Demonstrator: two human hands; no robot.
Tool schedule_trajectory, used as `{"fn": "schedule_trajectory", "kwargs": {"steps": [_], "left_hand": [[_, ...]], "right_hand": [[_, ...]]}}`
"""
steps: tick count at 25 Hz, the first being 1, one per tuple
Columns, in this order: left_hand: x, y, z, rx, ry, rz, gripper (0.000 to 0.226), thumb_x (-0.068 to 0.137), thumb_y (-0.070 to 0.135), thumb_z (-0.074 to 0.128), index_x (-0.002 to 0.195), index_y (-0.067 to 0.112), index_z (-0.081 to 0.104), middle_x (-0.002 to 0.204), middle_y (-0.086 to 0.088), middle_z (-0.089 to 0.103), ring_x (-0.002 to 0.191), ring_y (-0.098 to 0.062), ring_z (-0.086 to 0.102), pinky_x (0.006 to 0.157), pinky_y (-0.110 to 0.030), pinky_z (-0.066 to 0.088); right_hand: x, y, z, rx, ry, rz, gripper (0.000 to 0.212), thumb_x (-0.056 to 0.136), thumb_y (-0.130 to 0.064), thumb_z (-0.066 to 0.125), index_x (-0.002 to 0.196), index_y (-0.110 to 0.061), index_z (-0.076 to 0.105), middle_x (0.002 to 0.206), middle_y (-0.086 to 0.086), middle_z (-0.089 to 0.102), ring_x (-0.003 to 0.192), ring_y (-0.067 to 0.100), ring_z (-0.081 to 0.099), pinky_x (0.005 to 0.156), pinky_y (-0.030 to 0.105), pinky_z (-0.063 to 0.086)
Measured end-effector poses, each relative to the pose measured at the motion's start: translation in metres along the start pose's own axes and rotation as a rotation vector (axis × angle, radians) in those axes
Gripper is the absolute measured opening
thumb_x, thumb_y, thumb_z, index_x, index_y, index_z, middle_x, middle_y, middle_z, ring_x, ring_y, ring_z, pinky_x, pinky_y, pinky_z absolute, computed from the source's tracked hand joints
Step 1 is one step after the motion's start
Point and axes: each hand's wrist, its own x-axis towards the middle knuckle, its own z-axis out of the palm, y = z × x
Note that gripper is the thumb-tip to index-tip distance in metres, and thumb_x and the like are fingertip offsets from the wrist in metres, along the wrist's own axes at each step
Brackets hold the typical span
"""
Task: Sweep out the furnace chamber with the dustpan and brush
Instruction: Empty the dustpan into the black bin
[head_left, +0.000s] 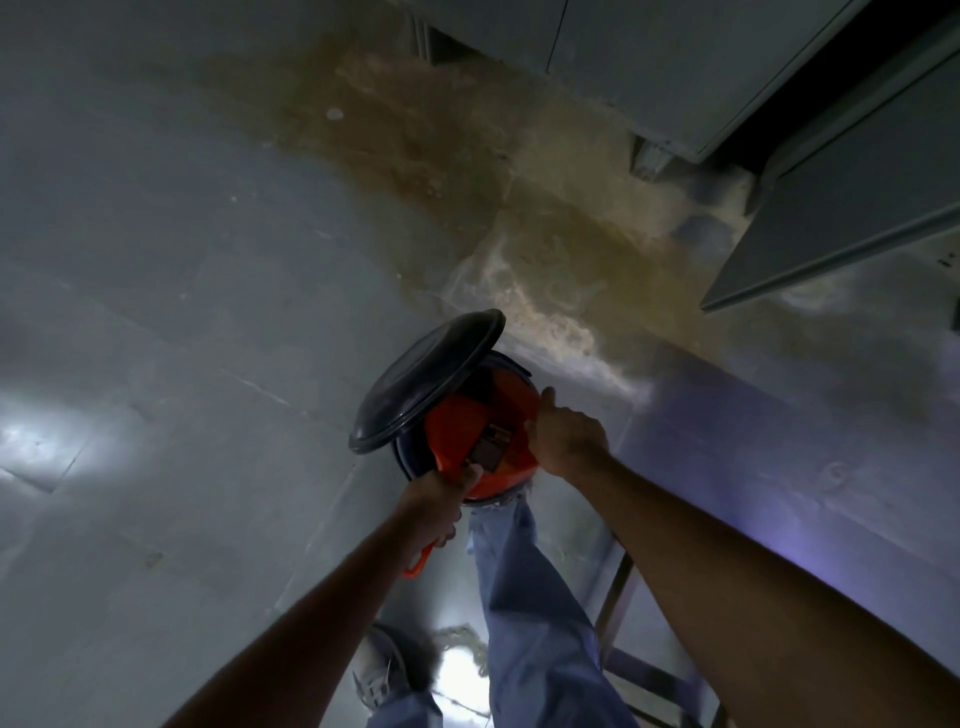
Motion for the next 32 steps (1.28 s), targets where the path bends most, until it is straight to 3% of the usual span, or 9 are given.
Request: {"fn": "schedule_trajectory", "kwargs": {"steps": [5, 10, 18, 20, 22, 24, 26, 29, 32], "left_hand": [[0.017, 0.015, 0.000, 0.076, 0.019, 0.002, 0.063, 0.097, 0.059, 0.053, 0.107, -0.002, 0.063, 0.071, -0.014, 0.058, 0.046, -0.019, 0.050, 0.044, -0.024, 0.039], [0.015, 0.007, 0.002, 0.016, 0.016, 0.003, 0.052, 0.096, 0.059, 0.056, 0.091, 0.008, 0.058, 0.065, -0.009, 0.054, 0.041, -0.015, 0.047, 0.040, -0.020, 0.037], [-0.021, 0.016, 0.001, -0.032, -0.071, 0.077, 0.042, 0.099, 0.052, 0.056, 0.094, 0.010, 0.055, 0.066, -0.006, 0.050, 0.046, -0.013, 0.042, 0.043, -0.022, 0.035], [-0.042, 0.024, 0.009, 0.010, -0.066, 0.137, 0.040, 0.100, 0.048, 0.058, 0.095, 0.008, 0.060, 0.066, -0.005, 0.053, 0.043, -0.012, 0.044, 0.043, -0.020, 0.035], [-0.065, 0.030, 0.020, 0.100, -0.056, 0.201, 0.042, 0.100, 0.049, 0.057, 0.095, 0.008, 0.066, 0.065, -0.003, 0.056, 0.042, -0.012, 0.047, 0.044, -0.020, 0.036], [-0.094, 0.034, 0.032, 0.200, -0.054, 0.288, 0.046, 0.099, 0.054, 0.054, 0.087, 0.012, 0.067, 0.064, -0.004, 0.057, 0.043, -0.014, 0.049, 0.048, -0.023, 0.040], [-0.126, 0.043, 0.044, 0.249, -0.048, 0.364, 0.052, 0.098, 0.061, 0.050, 0.078, 0.015, 0.063, 0.059, -0.001, 0.057, 0.041, -0.013, 0.050, 0.048, -0.023, 0.042], [-0.188, 0.070, 0.060, 0.156, -0.065, 0.440, 0.060, 0.099, 0.065, 0.042, 0.063, 0.017, 0.055, 0.050, 0.002, 0.050, 0.036, -0.012, 0.045, 0.047, -0.024, 0.035], [-0.257, 0.107, 0.075, 0.064, -0.075, 0.514, 0.064, 0.099, 0.066, 0.039, 0.070, 0.015, 0.062, 0.051, -0.005, 0.058, 0.038, -0.020, 0.052, 0.045, -0.025, 0.039]], "right_hand": [[-0.010, -0.025, 0.007, 0.060, 0.009, -0.105, 0.066, 0.101, -0.044, 0.041, 0.154, -0.009, 0.024, 0.118, 0.018, 0.071, 0.102, 0.040, 0.071, 0.083, 0.045, 0.052], [-0.003, -0.007, -0.020, 0.076, 0.031, 0.169, 0.062, 0.099, -0.028, 0.044, 0.155, -0.011, 0.024, 0.122, 0.018, 0.069, 0.108, 0.038, 0.069, 0.091, 0.043, 0.050], [-0.026, -0.004, -0.052, 0.344, -0.058, 0.314, 0.069, 0.102, -0.042, 0.040, 0.155, -0.003, 0.021, 0.138, 0.021, 0.058, 0.120, 0.039, 0.062, 0.095, 0.044, 0.050], [-0.050, 0.001, -0.070, 0.366, -0.038, 0.336, 0.067, 0.102, -0.034, 0.044, 0.155, 0.000, 0.021, 0.143, 0.023, 0.054, 0.126, 0.041, 0.058, 0.099, 0.044, 0.048], [-0.083, 0.012, -0.091, 0.407, 0.002, 0.401, 0.060, 0.099, -0.029, 0.051, 0.147, 0.003, 0.034, 0.139, 0.023, 0.057, 0.124, 0.040, 0.061, 0.100, 0.041, 0.052], [-0.122, 0.025, -0.113, 0.489, 0.020, 0.431, 0.052, 0.096, -0.027, 0.058, 0.138, 0.002, 0.049, 0.129, 0.019, 0.065, 0.113, 0.031, 0.068, 0.081, 0.029, 0.057], [-0.165, 0.034, -0.139, 0.554, 0.046, 0.425, 0.047, 0.095, -0.027, 0.059, 0.133, 0.002, 0.057, 0.124, 0.018, 0.068, 0.107, 0.029, 0.071, 0.066, 0.023, 0.048], [-0.245, 0.039, -0.185, 0.636, 0.129, 0.447, 0.050, 0.090, -0.028, 0.062, 0.130, 0.003, 0.060, 0.123, 0.023, 0.068, 0.110, 0.036, 0.071, 0.072, 0.035, 0.056], [-0.319, 0.037, -0.225, 0.703, 0.248, 0.380, 0.049, 0.085, -0.036, 0.065, 0.120, -0.002, 0.068, 0.114, 0.021, 0.073, 0.103, 0.035, 0.073, 0.082, 0.039, 0.062]]}}
